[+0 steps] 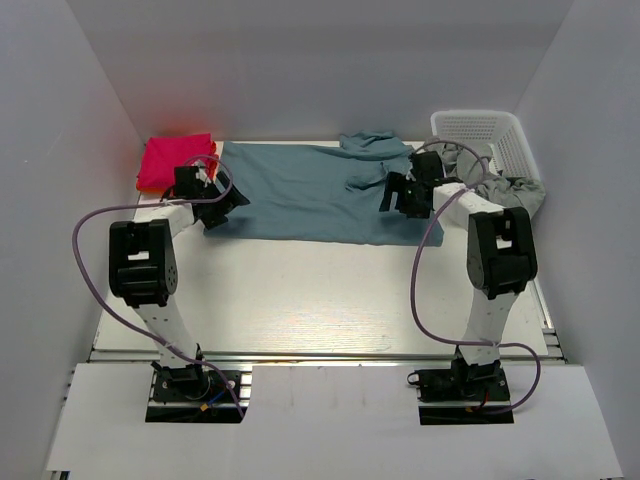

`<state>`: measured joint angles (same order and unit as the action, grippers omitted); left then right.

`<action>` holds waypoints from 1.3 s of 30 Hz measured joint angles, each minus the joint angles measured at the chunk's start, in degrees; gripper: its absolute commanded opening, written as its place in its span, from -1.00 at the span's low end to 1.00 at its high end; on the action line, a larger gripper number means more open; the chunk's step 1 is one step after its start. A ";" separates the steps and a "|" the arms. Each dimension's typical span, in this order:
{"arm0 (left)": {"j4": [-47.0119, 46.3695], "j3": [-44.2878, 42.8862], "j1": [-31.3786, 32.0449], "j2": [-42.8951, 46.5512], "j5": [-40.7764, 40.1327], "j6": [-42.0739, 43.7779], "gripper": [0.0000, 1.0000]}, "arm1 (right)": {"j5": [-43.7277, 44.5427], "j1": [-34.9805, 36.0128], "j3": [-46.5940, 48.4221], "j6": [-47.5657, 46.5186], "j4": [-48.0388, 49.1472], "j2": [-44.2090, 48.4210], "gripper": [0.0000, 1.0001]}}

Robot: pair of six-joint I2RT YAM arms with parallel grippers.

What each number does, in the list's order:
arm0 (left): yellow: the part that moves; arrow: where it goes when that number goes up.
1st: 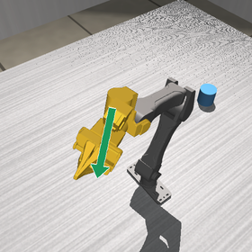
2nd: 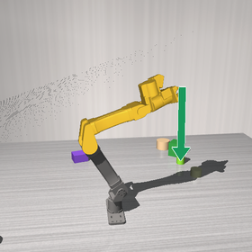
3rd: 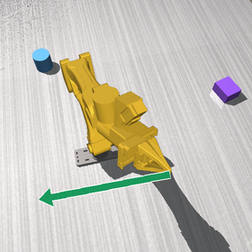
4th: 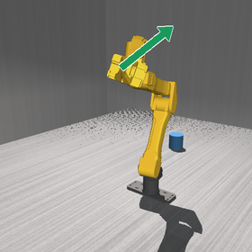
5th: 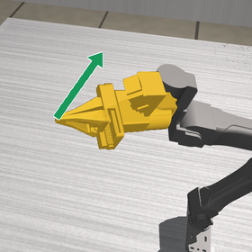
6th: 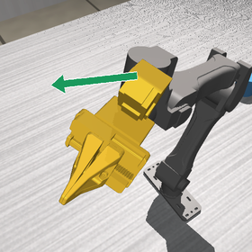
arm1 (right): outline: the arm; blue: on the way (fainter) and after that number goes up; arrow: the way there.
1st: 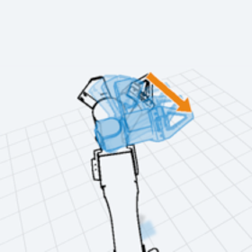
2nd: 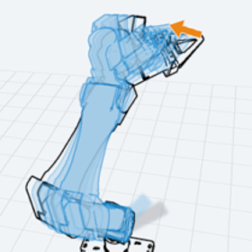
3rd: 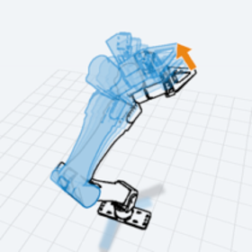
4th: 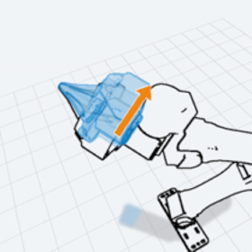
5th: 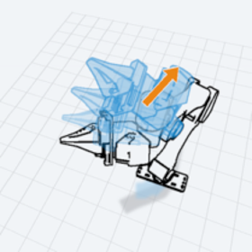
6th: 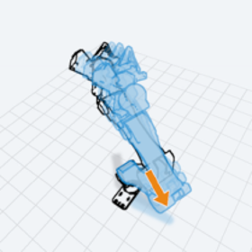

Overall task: Fold and stack the t-shirts
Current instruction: Fold the flattened tshirt in 1/3 of the way

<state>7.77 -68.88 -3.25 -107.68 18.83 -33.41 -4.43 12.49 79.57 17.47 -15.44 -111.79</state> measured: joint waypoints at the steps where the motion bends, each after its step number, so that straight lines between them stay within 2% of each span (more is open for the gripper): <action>1: 0.37 1.07 0.15 -0.09 0.04 0.35 0.99 | 0.48 -0.17 -0.90 0.87 -0.15 -0.17 0.81; 7: 0.35 5.66 -0.02 0.68 -0.28 2.03 0.99 | 1.18 -1.95 -8.59 5.84 0.98 2.36 0.81; 12: 0.11 15.15 -0.55 8.37 -0.68 2.78 0.99 | -1.75 -2.36 -19.08 6.69 4.35 9.73 0.81; 17: 5.70 27.08 -0.42 21.92 -5.14 1.25 0.99 | -4.02 -1.51 -34.56 8.33 4.42 23.96 0.81; 21: 16.15 34.71 -0.33 34.99 -9.86 -0.85 0.99 | -3.43 0.28 -43.95 9.31 -3.72 38.21 0.81; 24: 23.63 37.70 -0.33 45.18 -13.79 -2.25 0.99 | -3.72 1.38 -47.34 8.90 -10.51 48.89 0.81; 26: 26.18 37.86 -0.37 51.49 -15.56 -3.15 0.99 | -5.40 2.14 -47.15 7.87 -10.97 52.72 0.81; 28: 26.49 37.38 -0.37 56.15 -16.76 -3.78 0.99 | -7.85 3.52 -45.92 6.69 -10.58 53.44 0.81; 31: 26.45 34.84 -0.37 58.14 -18.12 -4.22 0.99 | -11.34 6.08 -43.82 5.09 -7.30 51.32 0.81; 35: 25.49 30.32 -0.37 54.55 -19.69 -4.17 0.99 | -13.99 8.94 -41.40 4.00 -0.70 44.26 0.81; 39: 23.69 29.40 -0.39 49.86 -19.71 -4.15 0.99 | -14.64 10.75 -39.45 3.93 6.32 35.67 0.81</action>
<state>31.46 -39.48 -3.64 -57.82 -0.89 -37.56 -19.07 23.24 40.12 21.41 -9.13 -76.12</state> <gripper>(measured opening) 0.992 0.904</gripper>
